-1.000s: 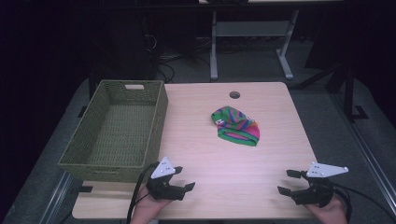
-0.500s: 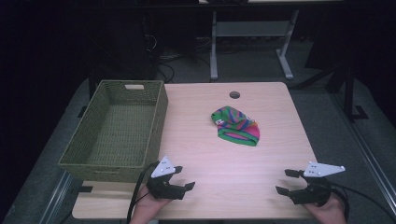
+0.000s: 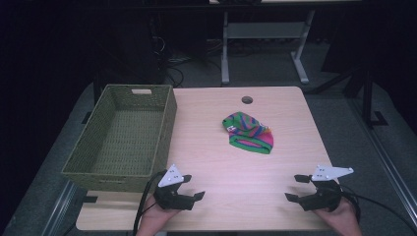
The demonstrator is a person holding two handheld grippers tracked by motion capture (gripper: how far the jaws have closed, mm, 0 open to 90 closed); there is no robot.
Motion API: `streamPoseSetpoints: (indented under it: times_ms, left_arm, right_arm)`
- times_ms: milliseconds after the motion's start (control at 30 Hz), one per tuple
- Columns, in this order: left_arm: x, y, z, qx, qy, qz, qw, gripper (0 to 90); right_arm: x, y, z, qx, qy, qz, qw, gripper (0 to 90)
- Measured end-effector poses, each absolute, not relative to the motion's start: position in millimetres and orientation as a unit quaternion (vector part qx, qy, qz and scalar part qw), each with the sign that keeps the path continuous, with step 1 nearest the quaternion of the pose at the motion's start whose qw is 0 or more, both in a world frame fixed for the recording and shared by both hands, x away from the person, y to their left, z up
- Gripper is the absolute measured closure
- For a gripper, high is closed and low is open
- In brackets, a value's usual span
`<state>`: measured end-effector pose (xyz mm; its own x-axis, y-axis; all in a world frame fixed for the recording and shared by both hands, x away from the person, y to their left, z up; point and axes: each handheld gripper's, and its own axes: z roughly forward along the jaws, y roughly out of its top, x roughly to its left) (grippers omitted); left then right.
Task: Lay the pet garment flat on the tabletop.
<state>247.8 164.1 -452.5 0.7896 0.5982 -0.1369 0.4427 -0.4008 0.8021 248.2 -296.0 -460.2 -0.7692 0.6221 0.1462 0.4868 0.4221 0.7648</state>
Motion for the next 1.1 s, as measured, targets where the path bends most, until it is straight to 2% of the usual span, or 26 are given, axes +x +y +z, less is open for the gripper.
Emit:
streamPoseSetpoints:
  times_ms: [1100]
  left_arm:
    - [248, 165, -452, 0.832, 0.313, 0.086, 0.451, 23.8]
  right_arm:
    - [297, -276, -439, 0.296, 0.871, 0.390, 0.051, 19.5]
